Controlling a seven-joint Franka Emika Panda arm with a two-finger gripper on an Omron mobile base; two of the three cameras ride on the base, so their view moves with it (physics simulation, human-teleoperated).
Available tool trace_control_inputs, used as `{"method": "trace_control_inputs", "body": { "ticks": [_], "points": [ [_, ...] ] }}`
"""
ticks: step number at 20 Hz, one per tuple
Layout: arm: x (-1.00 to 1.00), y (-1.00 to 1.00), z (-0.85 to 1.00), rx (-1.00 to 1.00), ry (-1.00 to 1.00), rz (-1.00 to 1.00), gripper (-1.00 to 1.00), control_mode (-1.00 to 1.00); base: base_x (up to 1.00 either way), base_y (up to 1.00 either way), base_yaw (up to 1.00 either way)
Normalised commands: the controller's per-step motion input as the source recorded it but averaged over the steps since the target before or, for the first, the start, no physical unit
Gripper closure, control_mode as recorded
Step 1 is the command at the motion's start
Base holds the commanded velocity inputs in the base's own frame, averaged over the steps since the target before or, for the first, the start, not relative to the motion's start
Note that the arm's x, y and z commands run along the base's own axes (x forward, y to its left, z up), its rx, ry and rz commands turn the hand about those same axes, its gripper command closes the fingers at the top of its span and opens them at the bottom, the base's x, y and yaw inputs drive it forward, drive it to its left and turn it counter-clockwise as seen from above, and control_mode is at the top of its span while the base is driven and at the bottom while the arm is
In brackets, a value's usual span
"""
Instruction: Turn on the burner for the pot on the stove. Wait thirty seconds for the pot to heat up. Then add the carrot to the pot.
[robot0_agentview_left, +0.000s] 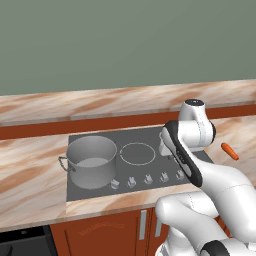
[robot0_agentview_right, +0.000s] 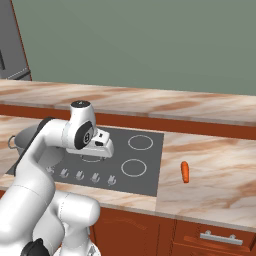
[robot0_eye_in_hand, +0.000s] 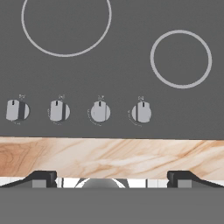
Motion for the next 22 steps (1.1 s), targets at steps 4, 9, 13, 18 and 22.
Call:
{"method": "trace_control_inputs", "body": {
  "ticks": [4, 9, 13, 18, 22],
  "points": [
    [0.0, 0.0, 0.0, 0.0, 0.0, 0.0, -1.0, -1.0, 0.0, 0.0, 0.0],
    [0.0, 0.0, 0.0, 0.0, 0.0, 0.0, -1.0, -1.0, 0.0, 0.0, 0.0],
    [0.0, 0.0, 0.0, 0.0, 0.0, 0.0, -1.0, -1.0, 0.0, 0.0, 0.0],
    [0.0, 0.0, 0.0, 0.0, 0.0, 0.0, -1.0, -1.0, 0.0, 0.0, 0.0],
    [0.0, 0.0, 0.0, 0.0, 0.0, 0.0, -1.0, -1.0, 0.0, 0.0, 0.0]
  ]
}}
